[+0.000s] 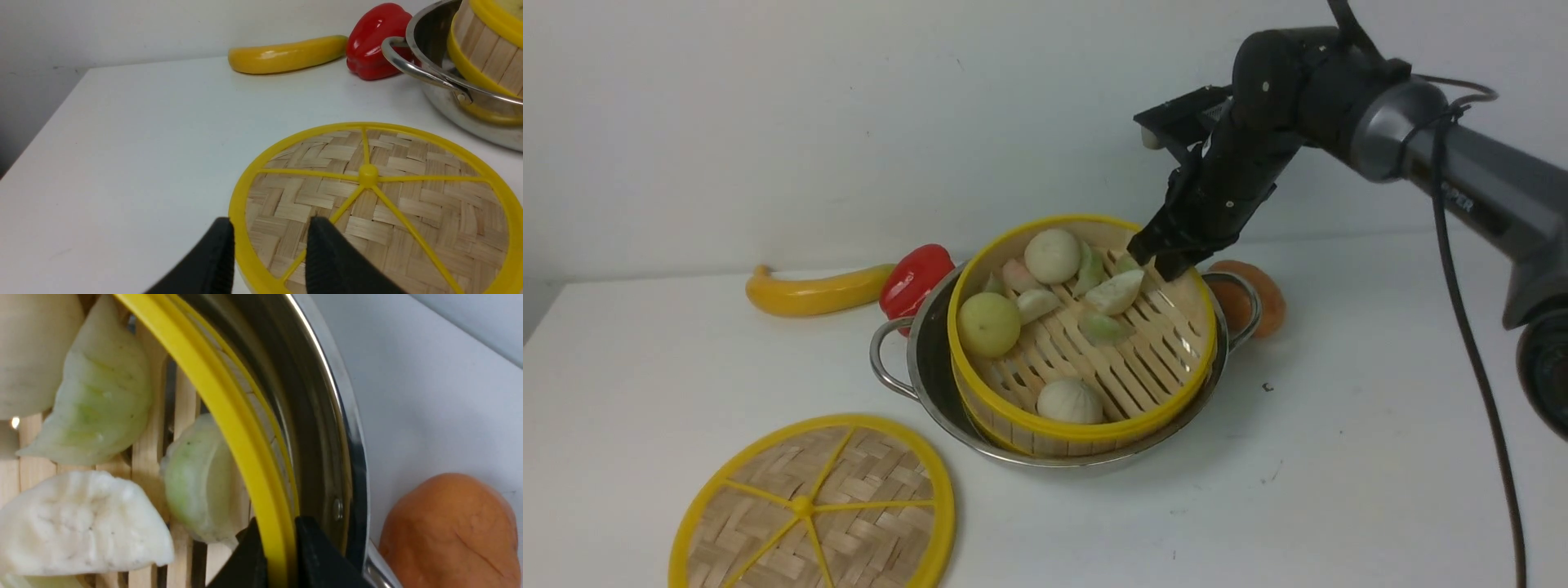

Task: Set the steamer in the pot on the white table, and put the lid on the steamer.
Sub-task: 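Place the bamboo steamer basket of food into the steel pot with the right gripper, then grasp the bamboo steamer lid lying on the table by its centre knob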

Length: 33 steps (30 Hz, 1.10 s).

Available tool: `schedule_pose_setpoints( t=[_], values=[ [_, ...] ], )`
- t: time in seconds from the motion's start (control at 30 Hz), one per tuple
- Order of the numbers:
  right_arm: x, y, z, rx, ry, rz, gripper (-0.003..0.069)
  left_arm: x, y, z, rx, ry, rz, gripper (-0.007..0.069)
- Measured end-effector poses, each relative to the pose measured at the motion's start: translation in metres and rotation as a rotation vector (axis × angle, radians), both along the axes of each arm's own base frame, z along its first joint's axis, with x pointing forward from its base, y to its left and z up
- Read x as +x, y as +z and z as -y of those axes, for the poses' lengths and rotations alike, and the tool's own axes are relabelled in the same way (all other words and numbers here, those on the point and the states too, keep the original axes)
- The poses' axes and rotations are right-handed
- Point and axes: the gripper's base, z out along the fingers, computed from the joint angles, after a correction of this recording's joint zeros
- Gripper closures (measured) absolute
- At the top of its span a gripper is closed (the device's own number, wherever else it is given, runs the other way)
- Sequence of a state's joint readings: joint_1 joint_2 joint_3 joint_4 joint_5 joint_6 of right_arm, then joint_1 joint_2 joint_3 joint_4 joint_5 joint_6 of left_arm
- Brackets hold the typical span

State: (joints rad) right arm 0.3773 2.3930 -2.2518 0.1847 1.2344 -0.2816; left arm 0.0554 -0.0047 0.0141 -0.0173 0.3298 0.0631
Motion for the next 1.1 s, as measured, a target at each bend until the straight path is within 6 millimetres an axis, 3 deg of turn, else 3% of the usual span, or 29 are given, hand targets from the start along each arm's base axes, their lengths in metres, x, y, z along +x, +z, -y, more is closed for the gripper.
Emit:
schedule_pose_setpoints(
  t=[0.17,0.37,0.4,0.43,0.5,0.67,0.87,1.03,1.1],
  values=[
    [0.000,0.000,0.001,-0.010,0.001,0.004,0.0564,0.000,0.000,0.000,0.000,0.000,0.000,0.0383],
    [0.000,0.000,0.000,0.001,0.014,0.006,0.0414,0.000,0.000,0.000,0.000,0.000,0.000,0.0383],
    [0.001,0.001,-0.001,0.007,0.017,0.018,0.0351,0.000,0.000,0.000,0.000,0.000,0.000,0.0383],
    [0.001,0.001,-0.001,0.008,0.016,0.020,0.0351,0.000,0.000,0.000,0.000,0.000,0.000,0.0383],
    [0.003,0.002,-0.002,0.025,0.014,0.037,0.0275,0.000,0.000,0.000,0.000,0.000,0.000,0.0383],
    [0.004,0.005,-0.003,0.039,0.010,0.062,0.0214,0.000,0.000,0.000,0.000,0.000,0.000,0.0383],
    [0.001,0.040,0.001,0.051,-0.002,0.160,0.0218,0.000,0.000,0.000,0.000,0.000,0.000,0.0383],
    [-0.011,0.092,0.011,0.056,-0.052,0.269,0.0263,0.000,0.000,0.000,0.000,0.000,0.000,0.0383],
    [-0.014,0.097,0.012,0.053,-0.053,0.268,0.0275,0.000,0.000,0.000,0.000,0.000,0.000,0.0383]
  ],
)
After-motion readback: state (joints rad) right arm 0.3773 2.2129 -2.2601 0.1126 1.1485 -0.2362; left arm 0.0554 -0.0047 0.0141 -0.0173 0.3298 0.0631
